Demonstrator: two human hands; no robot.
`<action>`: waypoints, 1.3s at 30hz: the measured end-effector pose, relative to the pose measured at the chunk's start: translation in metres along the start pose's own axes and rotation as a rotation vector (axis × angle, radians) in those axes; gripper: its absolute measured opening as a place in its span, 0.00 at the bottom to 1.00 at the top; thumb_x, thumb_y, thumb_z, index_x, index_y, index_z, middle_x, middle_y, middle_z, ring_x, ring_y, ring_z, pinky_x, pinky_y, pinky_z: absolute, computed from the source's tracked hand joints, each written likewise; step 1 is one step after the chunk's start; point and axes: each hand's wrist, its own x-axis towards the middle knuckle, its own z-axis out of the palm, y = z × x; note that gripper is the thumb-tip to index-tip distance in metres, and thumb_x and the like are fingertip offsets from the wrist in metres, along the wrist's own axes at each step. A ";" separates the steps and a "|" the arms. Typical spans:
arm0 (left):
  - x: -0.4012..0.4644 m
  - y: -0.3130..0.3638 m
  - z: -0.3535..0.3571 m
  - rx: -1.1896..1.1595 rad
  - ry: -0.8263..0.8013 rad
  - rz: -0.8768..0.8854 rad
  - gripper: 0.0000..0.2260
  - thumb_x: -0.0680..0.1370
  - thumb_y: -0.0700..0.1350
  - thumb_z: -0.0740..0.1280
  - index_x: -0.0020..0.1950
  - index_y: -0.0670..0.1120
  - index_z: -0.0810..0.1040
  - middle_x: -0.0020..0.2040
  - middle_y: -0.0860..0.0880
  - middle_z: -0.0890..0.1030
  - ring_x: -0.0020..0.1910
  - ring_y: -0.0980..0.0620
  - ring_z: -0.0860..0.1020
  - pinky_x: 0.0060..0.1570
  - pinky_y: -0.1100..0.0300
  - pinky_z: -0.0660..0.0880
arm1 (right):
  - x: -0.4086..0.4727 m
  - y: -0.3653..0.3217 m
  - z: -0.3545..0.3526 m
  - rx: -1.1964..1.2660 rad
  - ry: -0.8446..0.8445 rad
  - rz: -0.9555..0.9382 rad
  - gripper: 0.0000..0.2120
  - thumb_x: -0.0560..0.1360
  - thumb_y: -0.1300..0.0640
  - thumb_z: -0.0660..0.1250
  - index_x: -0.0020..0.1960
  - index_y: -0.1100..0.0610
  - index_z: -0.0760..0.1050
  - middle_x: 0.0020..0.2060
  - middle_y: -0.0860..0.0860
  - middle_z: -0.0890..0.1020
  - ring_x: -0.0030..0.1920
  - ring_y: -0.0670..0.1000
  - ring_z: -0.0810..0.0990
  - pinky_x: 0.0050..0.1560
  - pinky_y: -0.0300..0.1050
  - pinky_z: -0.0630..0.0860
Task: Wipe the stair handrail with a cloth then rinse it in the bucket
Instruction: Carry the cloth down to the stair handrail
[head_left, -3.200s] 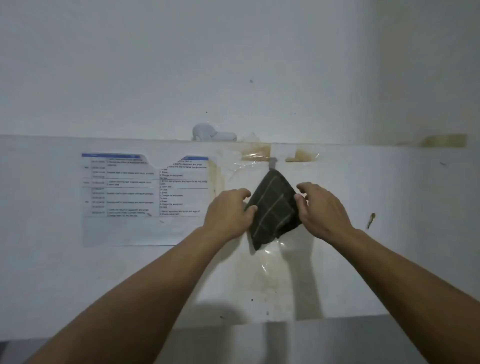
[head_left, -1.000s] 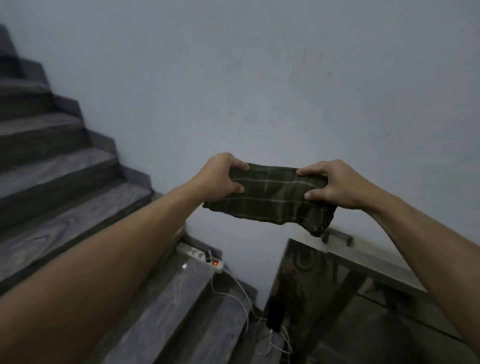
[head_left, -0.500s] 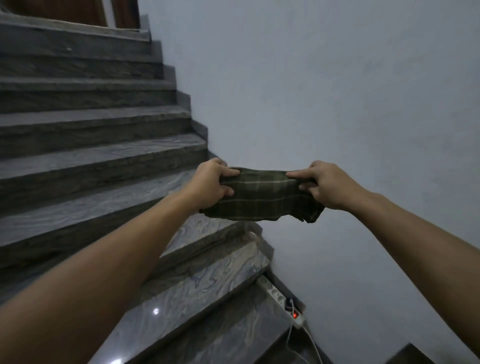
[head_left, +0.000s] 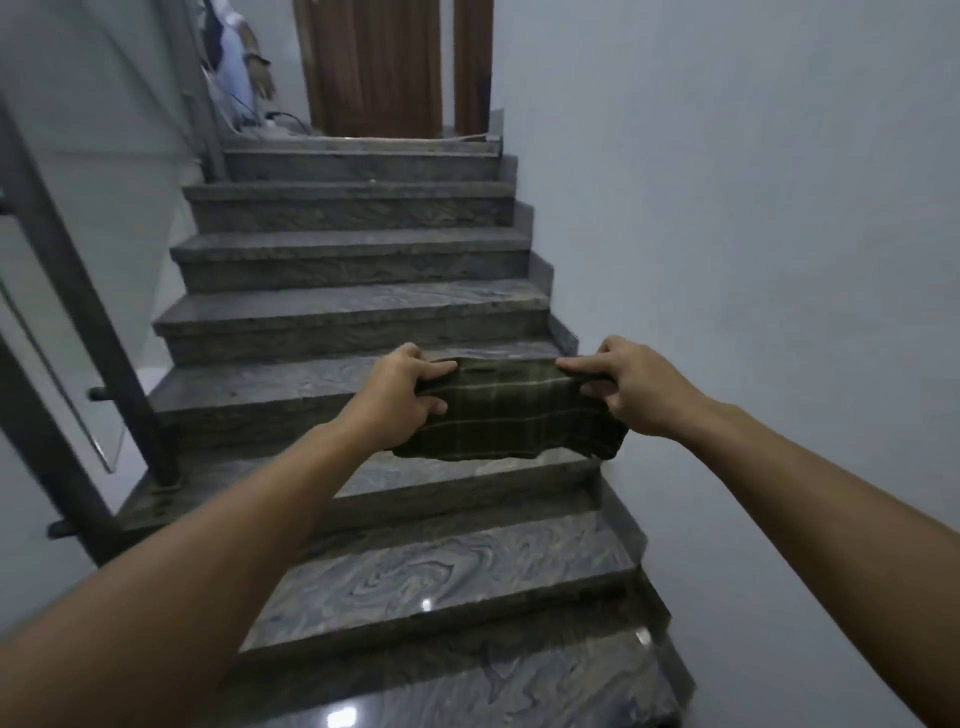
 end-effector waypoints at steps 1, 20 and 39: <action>0.004 -0.002 -0.011 -0.010 0.025 -0.013 0.22 0.75 0.37 0.69 0.68 0.48 0.73 0.56 0.50 0.70 0.56 0.51 0.71 0.63 0.52 0.71 | 0.015 -0.005 -0.003 0.014 0.002 -0.031 0.17 0.77 0.58 0.63 0.64 0.47 0.74 0.47 0.51 0.73 0.45 0.51 0.73 0.48 0.47 0.75; 0.138 -0.135 -0.234 0.177 0.257 -0.107 0.34 0.65 0.44 0.78 0.69 0.46 0.71 0.53 0.52 0.68 0.53 0.53 0.69 0.57 0.60 0.70 | 0.326 -0.144 0.009 -0.214 0.016 -0.477 0.37 0.64 0.39 0.73 0.70 0.47 0.66 0.52 0.54 0.67 0.48 0.52 0.68 0.49 0.49 0.73; 0.363 -0.137 -0.410 0.326 0.358 -0.193 0.36 0.62 0.46 0.80 0.68 0.45 0.73 0.53 0.48 0.70 0.54 0.49 0.71 0.61 0.54 0.71 | 0.619 -0.180 -0.095 -0.189 0.029 -0.565 0.35 0.65 0.41 0.73 0.69 0.47 0.68 0.53 0.55 0.69 0.50 0.56 0.71 0.51 0.51 0.71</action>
